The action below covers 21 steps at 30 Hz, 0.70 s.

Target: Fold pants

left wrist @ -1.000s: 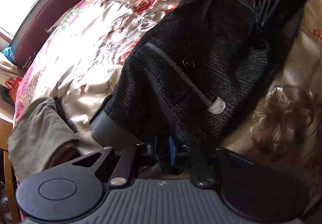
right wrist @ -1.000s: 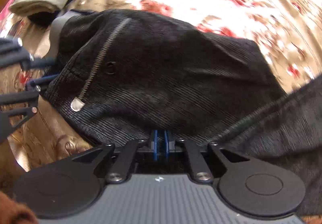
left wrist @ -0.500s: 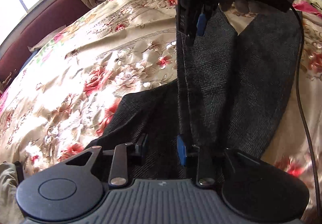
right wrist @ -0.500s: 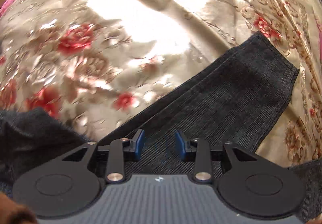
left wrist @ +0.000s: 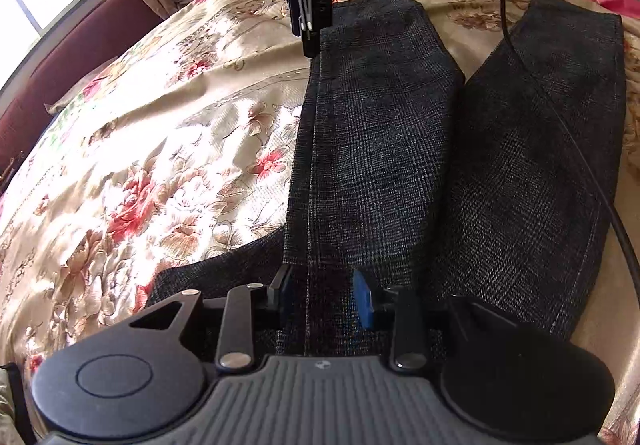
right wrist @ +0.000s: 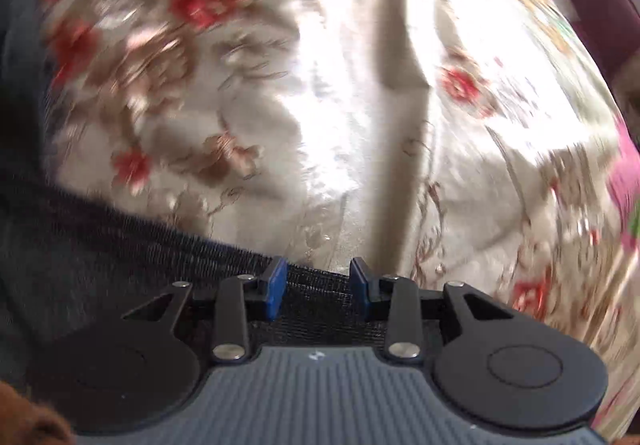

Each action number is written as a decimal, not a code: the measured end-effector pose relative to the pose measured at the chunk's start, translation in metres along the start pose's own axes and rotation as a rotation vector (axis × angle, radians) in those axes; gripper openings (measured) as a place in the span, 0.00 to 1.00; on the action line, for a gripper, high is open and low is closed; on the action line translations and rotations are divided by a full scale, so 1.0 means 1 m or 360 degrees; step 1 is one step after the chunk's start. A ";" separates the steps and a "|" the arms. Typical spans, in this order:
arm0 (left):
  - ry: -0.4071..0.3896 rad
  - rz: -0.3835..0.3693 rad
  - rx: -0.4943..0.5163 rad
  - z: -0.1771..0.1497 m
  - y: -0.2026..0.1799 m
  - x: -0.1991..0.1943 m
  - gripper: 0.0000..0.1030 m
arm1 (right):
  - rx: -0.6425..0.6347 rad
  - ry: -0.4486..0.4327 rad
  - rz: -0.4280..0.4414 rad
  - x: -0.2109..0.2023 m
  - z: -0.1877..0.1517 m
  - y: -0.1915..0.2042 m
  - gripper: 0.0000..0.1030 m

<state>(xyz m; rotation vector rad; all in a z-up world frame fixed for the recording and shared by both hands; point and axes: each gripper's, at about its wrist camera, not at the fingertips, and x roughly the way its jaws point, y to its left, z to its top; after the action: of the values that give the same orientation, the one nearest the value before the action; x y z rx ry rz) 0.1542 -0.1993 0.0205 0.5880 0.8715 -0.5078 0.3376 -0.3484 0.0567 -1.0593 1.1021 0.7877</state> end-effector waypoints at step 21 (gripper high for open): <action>0.0048 -0.0211 -0.0094 0.024 0.030 0.033 0.47 | -0.0420 0.0370 0.0220 0.052 -0.007 -0.015 0.02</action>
<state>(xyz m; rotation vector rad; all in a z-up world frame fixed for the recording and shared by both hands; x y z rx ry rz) 0.2045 -0.1992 0.0135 0.4871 0.9552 -0.5922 0.3642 -0.3599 0.0106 -1.3322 1.3036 0.9566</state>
